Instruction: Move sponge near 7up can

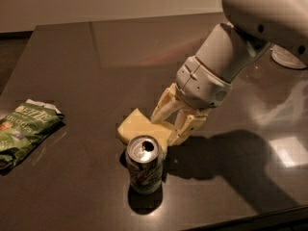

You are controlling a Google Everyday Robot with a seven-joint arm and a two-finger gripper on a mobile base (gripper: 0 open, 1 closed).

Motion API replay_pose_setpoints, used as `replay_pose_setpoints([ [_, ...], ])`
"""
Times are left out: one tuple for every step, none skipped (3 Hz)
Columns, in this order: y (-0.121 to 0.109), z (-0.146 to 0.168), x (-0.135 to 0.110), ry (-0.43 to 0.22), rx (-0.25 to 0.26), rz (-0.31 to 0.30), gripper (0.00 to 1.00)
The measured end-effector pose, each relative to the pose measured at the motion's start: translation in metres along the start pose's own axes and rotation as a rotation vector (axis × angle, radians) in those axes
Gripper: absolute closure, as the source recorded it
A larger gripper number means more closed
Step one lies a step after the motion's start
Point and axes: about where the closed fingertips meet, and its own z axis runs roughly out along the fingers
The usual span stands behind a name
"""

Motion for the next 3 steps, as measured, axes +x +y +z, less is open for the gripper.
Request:
replay_pose_setpoints([
  [-0.0012, 0.0009, -0.0012, 0.003, 0.005, -0.002, 0.65],
  [-0.0027, 0.0011, -0.0027, 0.005, 0.011, -0.005, 0.41],
  [-0.0041, 0.0013, -0.0043, 0.007, 0.017, -0.007, 0.18],
])
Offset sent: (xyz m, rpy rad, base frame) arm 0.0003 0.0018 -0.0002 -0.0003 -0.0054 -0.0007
